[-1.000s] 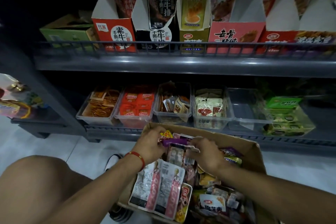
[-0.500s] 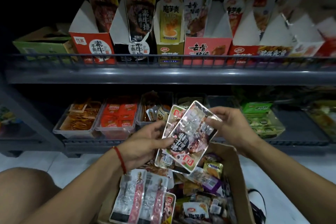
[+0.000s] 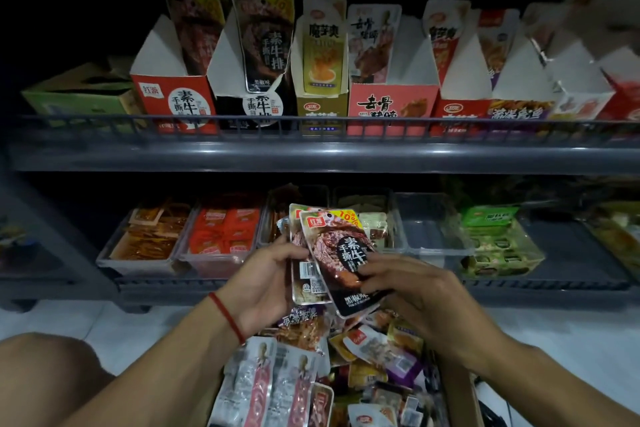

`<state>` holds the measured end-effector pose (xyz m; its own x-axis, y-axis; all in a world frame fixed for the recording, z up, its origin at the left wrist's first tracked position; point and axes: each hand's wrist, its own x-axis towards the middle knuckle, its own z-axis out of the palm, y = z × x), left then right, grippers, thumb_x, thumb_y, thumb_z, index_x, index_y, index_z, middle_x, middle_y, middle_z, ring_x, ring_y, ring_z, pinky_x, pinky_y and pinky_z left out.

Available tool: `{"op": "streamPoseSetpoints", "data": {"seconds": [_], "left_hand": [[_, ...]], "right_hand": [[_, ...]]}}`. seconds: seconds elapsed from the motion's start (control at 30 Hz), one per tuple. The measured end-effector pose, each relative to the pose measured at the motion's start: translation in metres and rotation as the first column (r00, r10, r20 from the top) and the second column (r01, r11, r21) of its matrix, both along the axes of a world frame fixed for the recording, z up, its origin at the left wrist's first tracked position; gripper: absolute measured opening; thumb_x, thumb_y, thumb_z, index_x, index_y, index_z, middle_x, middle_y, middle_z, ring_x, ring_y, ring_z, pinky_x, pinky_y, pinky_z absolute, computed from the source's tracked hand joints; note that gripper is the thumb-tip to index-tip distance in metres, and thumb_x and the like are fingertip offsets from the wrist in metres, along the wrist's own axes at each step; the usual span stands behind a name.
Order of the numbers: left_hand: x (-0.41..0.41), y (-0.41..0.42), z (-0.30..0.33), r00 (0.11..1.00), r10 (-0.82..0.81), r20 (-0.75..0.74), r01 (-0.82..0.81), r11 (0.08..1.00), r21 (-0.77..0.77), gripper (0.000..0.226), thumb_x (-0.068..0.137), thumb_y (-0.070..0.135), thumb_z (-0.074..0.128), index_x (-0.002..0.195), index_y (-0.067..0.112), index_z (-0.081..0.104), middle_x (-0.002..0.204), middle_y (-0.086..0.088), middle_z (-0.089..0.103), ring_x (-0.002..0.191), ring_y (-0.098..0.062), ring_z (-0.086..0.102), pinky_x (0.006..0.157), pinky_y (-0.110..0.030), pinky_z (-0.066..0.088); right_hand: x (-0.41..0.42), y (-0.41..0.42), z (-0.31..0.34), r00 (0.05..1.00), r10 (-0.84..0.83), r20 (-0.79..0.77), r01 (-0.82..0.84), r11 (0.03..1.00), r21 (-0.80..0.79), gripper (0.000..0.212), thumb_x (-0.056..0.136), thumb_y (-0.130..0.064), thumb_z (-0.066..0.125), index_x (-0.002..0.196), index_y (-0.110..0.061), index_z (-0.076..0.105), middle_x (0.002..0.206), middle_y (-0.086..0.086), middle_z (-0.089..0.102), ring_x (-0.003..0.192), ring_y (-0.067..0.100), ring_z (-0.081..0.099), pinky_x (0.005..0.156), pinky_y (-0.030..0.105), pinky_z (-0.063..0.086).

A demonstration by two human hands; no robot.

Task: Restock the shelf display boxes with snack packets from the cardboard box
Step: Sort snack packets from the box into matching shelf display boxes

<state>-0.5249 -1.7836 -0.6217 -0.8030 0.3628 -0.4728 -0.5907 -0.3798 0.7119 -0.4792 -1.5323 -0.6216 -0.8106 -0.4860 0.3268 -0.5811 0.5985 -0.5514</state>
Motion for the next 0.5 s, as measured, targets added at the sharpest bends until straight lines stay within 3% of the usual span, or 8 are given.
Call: {"op": "streamPoseSetpoints", "data": {"seconds": [0.1,0.2,0.27,0.33,0.37,0.43,0.5], "left_hand": [[0.001,0.002,0.002,0.999,-0.033,-0.038,0.033,0.999,-0.002,0.044,0.099,0.013,0.055,0.142,0.007,0.051,0.134,-0.026,0.063,0.127,-0.044,0.059,0.108,-0.061,0.046],[0.003,0.004,-0.002,0.993,-0.012,-0.116,0.007,0.999,-0.042,0.057,0.09,-0.011,0.061,0.141,0.012,0.051,0.129,-0.026,0.067,0.122,-0.045,0.063,0.105,-0.066,0.045],[0.003,0.007,-0.001,0.989,0.012,-0.148,-0.027,0.995,-0.1,0.06,0.087,-0.018,0.059,0.138,0.013,0.052,0.124,-0.024,0.069,0.117,-0.045,0.065,0.096,-0.061,0.054],[0.006,0.009,0.002,0.982,0.003,-0.19,-0.034,0.987,-0.16,0.06,0.087,-0.019,0.06,0.136,0.015,0.053,0.122,-0.022,0.071,0.115,-0.041,0.067,0.094,-0.057,0.057],[0.007,0.011,0.003,0.977,-0.013,-0.214,-0.027,0.982,-0.186,0.062,0.086,-0.018,0.062,0.137,0.016,0.054,0.122,-0.02,0.071,0.116,-0.04,0.067,0.097,-0.059,0.054],[0.01,0.015,0.004,0.965,-0.046,-0.259,-0.009,0.978,-0.21,0.063,0.086,-0.014,0.067,0.137,0.02,0.055,0.123,-0.015,0.072,0.119,-0.036,0.066,0.104,-0.059,0.049],[0.011,0.017,0.007,0.964,-0.048,-0.263,-0.01,0.977,-0.213,0.055,0.09,-0.008,0.066,0.135,0.023,0.058,0.123,-0.013,0.073,0.121,-0.034,0.065,0.105,-0.056,0.048]], "right_hand": [[-0.002,0.001,0.003,0.999,0.042,-0.008,-0.041,0.996,0.079,0.043,0.084,-0.004,0.077,0.118,-0.03,0.074,0.134,-0.019,0.063,0.134,-0.005,0.047,0.113,0.022,0.04],[0.002,-0.004,0.008,0.996,0.061,0.071,-0.069,0.992,0.11,0.04,0.087,-0.015,0.067,0.122,-0.032,0.072,0.14,-0.022,0.054,0.137,-0.006,0.039,0.114,0.018,0.036],[0.005,-0.01,0.014,0.989,-0.034,0.142,0.032,0.999,0.014,0.035,0.086,-0.03,0.06,0.119,-0.032,0.07,0.137,-0.025,0.05,0.133,-0.007,0.041,0.11,0.023,0.041],[0.006,-0.019,0.022,0.96,-0.225,0.164,0.252,0.954,-0.164,0.034,0.09,-0.037,0.07,0.123,-0.034,0.061,0.131,-0.023,0.047,0.12,-0.016,0.047,0.097,0.017,0.051],[0.004,-0.024,0.024,0.923,-0.289,0.256,0.351,0.903,-0.246,0.047,0.089,-0.036,0.074,0.13,-0.036,0.051,0.128,-0.023,0.046,0.112,-0.021,0.05,0.086,0.012,0.055],[-0.001,-0.03,0.028,0.783,-0.203,0.589,0.485,0.792,-0.372,0.065,0.088,-0.024,0.076,0.138,-0.038,0.037,0.122,-0.022,0.058,0.099,-0.017,0.062,0.068,0.013,0.057],[-0.009,-0.029,0.025,0.675,-0.109,0.73,0.563,0.715,-0.414,0.051,0.089,-0.012,0.075,0.132,-0.022,0.05,0.106,-0.005,0.076,0.089,0.007,0.075,0.067,0.028,0.06]]}}
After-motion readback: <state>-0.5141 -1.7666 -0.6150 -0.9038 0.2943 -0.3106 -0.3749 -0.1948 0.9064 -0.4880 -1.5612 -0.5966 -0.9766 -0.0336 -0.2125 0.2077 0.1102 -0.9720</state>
